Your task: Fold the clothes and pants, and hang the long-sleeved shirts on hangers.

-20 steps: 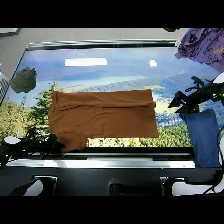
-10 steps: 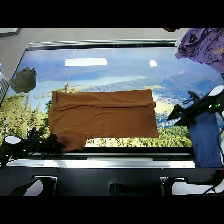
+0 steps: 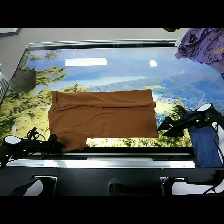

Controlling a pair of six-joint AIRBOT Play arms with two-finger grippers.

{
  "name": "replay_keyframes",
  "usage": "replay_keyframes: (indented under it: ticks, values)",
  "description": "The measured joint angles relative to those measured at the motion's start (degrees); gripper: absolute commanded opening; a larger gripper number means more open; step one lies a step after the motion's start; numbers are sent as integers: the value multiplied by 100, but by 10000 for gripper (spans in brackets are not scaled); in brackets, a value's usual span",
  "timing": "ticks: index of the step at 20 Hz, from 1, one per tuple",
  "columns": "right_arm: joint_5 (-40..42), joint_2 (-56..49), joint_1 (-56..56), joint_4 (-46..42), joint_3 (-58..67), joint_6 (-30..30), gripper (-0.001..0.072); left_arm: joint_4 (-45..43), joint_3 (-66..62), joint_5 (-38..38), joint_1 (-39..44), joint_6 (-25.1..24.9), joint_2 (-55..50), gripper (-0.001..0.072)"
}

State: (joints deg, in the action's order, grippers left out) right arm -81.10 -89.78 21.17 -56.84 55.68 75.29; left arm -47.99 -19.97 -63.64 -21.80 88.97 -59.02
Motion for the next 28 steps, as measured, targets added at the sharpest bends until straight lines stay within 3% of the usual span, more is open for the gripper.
replay_keyframes:
  ticks: [3, 4, 6, 7, 12, 21, 28]
  values:
    - [85, 4, -74, 258, -240, -170, 483, 0, 0, 0, 0, 0, 0, 22]
    - [144, 4, -146, 341, -302, -210, 446, 2, 0, 0, 0, 0, 0, 22]
    - [352, 0, -334, 378, -376, -282, 121, 2, -7, -26, 0, -2, 0, 22]
    - [472, -7, -428, 363, -400, -291, 33, 2, -22, -46, 0, 0, 0, 22]
    - [595, 188, -621, 417, -439, -210, 30, -350, -487, -345, 0, 31, 28, 20]
    - [-59, 1641, -671, -728, -446, 887, 31, -2249, -1843, -1716, 9, 1287, 1047, 19]
    - [254, 1947, -675, -608, -240, 769, 31, -1963, -2275, -1154, 13, 994, 713, 20]
